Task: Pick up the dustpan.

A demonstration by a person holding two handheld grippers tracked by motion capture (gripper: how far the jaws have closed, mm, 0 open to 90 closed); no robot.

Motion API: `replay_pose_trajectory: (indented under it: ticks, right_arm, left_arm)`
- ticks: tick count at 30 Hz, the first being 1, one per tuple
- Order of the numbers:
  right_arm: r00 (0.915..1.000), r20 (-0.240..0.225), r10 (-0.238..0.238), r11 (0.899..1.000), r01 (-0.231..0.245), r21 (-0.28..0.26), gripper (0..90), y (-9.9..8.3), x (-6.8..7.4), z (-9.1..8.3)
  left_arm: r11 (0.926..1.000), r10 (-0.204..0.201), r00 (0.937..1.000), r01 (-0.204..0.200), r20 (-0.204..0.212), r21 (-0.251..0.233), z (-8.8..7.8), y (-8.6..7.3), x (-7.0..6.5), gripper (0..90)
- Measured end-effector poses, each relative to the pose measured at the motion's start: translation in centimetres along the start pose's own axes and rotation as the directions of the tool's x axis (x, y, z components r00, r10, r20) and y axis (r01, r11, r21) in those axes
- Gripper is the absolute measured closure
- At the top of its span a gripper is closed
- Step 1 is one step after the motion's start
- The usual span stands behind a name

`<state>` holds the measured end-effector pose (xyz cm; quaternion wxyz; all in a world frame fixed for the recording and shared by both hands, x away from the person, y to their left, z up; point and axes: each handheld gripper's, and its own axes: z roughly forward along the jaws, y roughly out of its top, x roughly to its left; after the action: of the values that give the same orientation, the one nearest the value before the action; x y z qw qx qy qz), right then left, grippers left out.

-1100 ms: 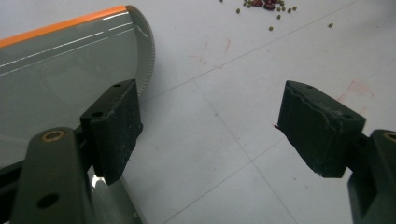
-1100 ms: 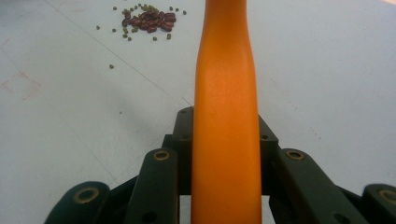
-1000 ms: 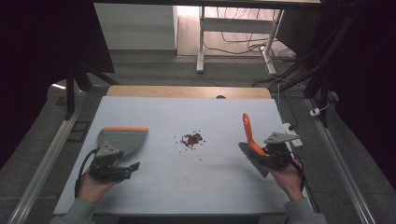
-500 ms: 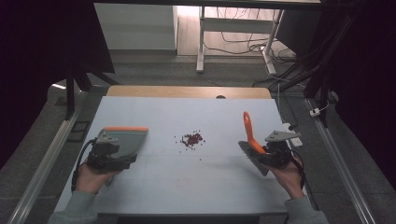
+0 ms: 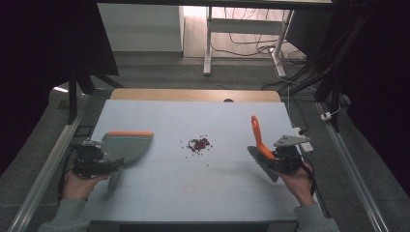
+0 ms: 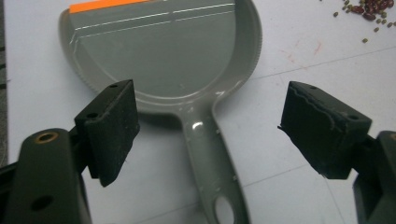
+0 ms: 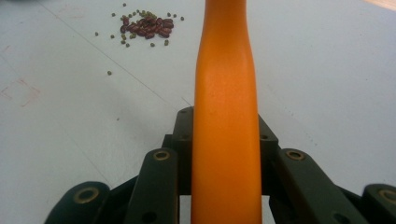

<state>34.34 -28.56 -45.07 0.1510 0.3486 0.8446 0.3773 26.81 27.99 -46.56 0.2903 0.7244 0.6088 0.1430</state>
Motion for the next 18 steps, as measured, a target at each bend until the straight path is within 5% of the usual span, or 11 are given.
replay_pose_trajectory:
  ticks: [5,8,18]
  right_arm:
    - [1.0,-0.002,-0.003,1.0,0.003,0.004,70.7,0.0,0.1,0.1]
    - [1.0,-0.003,-0.004,1.0,0.004,0.009,70.6,-0.1,0.1,0.2]
    - [1.0,-0.004,-0.008,1.0,0.008,0.024,70.7,-0.1,0.4,0.7]
  left_arm:
    - [0.9998,-0.014,0.9999,0.013,0.01,0.015,-0.8,-0.2,0.5,17.8]
    - [0.9968,0.019,0.9984,-0.014,-0.053,0.078,-0.6,-0.2,0.3,17.8]
    - [0.9913,0.0,0.9998,-0.002,0.02,0.131,1.1,-0.5,0.1,16.3]
